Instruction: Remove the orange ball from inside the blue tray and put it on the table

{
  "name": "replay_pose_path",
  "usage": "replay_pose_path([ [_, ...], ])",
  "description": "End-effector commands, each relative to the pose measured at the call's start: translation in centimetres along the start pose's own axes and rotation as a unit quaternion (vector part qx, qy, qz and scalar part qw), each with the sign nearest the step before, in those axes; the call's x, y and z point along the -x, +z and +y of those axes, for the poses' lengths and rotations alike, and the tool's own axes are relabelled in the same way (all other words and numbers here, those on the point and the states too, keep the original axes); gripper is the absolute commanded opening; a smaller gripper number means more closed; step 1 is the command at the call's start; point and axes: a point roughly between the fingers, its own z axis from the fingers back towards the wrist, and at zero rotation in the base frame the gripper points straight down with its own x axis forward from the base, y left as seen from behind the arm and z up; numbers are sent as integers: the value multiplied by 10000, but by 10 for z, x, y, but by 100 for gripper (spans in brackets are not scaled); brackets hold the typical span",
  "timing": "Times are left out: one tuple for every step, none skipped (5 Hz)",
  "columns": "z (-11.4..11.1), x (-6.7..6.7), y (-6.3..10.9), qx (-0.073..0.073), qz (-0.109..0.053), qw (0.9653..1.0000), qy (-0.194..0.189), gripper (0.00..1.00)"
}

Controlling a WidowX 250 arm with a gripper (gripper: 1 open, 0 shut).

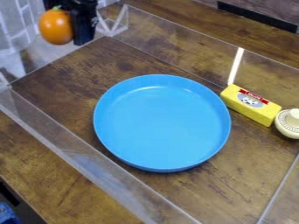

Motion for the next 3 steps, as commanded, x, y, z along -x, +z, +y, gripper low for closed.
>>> replay_pose_path([
  [10, 2, 19, -200, -315, 9993, 76, 0],
  [8, -1, 16, -143, -380, 9992, 24, 0],
  [3, -4, 15, -81, -459, 9989, -43, 0],
])
